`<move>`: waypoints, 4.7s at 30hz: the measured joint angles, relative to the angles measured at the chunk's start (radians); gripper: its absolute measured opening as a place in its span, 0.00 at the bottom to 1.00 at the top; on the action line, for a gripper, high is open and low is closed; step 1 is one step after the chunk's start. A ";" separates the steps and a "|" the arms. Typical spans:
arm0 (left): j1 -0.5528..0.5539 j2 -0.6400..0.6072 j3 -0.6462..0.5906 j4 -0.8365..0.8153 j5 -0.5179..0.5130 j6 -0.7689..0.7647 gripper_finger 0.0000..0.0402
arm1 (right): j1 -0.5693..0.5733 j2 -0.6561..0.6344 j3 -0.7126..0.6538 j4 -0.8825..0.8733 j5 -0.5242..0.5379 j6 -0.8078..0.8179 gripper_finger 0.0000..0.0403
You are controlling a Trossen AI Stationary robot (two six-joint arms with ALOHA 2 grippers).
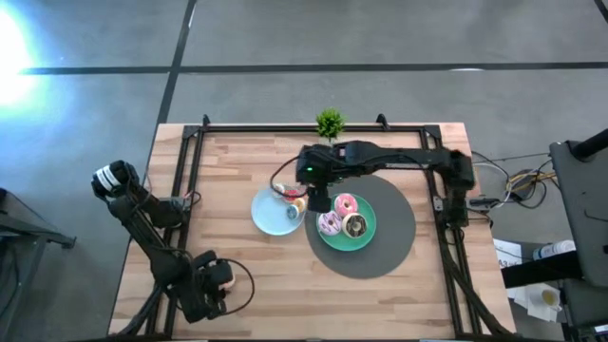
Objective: Pick & Place donuts
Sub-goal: Put the small red donut on the light blue plate
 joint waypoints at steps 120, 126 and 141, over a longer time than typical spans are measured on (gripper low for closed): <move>0.962 -0.351 -0.120 0.770 0.668 0.586 0.00 | 0.224 -0.163 -0.302 0.668 -0.165 -0.452 0.46; 0.961 -0.320 -0.120 0.814 0.684 0.561 0.00 | 0.224 -0.163 -0.305 0.667 -0.166 -0.453 0.46; 0.959 -0.322 -0.062 0.770 0.702 0.577 0.00 | 0.221 -0.161 -0.313 0.659 -0.151 -0.453 0.39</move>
